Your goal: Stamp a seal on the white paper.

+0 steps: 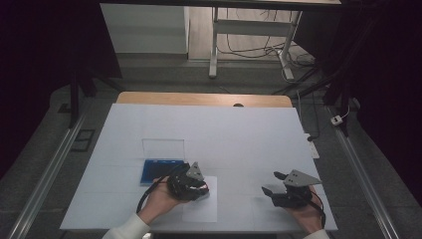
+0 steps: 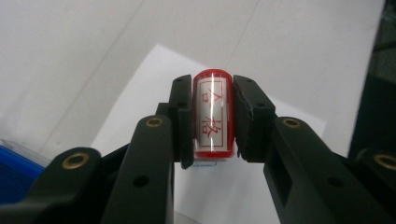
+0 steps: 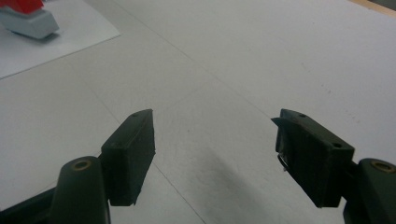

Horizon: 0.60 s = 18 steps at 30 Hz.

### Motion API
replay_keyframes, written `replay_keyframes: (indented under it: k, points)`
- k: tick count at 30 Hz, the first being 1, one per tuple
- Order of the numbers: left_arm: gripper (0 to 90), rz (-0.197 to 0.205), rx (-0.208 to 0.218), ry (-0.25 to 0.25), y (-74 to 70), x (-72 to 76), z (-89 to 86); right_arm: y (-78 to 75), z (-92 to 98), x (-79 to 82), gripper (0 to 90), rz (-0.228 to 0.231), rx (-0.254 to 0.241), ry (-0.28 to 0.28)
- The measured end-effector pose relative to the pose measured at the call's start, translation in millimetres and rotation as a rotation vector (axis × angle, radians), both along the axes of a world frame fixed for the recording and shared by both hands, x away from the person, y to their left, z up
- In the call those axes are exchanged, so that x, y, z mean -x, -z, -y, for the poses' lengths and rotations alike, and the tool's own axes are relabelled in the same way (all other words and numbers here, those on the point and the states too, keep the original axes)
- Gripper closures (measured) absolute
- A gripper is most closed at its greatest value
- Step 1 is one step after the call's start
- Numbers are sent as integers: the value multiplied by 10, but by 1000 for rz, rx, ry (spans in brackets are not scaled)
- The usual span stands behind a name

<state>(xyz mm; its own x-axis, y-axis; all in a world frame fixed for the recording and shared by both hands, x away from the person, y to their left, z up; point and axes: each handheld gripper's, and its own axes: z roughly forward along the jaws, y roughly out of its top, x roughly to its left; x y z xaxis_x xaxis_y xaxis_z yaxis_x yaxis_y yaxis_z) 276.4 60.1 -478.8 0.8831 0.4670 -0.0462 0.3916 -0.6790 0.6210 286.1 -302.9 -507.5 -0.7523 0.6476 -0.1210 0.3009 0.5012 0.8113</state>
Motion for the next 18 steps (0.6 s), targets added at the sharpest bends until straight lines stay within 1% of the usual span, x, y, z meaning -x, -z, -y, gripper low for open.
replay_keyframes:
  k: [1,5,8,10,15,18]
  points:
    - [704,13,10,-3,-40,12,-15,-1,1,0,285,0,0,0]
    - [704,38,46,-3,-144,53,-63,-1,-4,2,285,1,2,-2]
    - [704,38,67,9,-180,74,-81,3,-2,-1,285,-2,5,-4]
    - [703,40,69,11,-189,80,-88,3,-2,1,285,-1,2,-2]
    - [703,48,87,5,-238,91,-136,3,0,0,285,-2,2,-4]
    - [703,56,106,3,-288,108,-185,2,-3,-1,285,-1,1,-7]
